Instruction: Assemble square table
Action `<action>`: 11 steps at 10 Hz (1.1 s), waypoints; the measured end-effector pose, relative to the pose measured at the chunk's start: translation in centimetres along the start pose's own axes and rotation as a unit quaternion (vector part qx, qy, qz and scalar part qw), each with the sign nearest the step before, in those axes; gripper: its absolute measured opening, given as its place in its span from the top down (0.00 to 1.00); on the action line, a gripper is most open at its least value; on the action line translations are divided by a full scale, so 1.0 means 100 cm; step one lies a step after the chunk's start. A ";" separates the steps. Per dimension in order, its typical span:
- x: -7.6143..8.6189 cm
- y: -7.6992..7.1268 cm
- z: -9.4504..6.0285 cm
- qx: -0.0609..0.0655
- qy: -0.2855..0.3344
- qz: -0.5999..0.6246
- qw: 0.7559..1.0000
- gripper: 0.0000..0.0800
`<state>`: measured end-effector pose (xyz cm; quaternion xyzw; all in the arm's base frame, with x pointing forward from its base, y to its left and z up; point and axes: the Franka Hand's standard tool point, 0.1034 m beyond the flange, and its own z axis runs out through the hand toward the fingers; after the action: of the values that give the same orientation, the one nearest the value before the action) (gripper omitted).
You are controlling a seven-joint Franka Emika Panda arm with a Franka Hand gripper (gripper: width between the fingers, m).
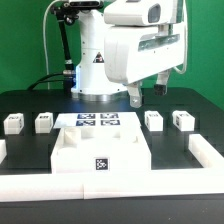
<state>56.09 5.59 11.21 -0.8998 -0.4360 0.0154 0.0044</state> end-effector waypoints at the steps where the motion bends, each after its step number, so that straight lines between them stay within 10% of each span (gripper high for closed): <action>1: 0.000 0.000 0.000 0.000 0.000 0.000 1.000 0.19; 8: -0.002 0.000 0.001 0.000 -0.001 0.000 1.000 0.19; 11: -0.038 0.001 0.022 -0.005 -0.002 -0.118 0.993 0.19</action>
Offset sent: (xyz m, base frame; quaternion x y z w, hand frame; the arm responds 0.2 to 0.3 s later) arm 0.0000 0.0000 0.0000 0.0000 0.0000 0.0000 1.0000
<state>53.75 2.56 9.07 -0.8418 -0.5396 0.0146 0.0003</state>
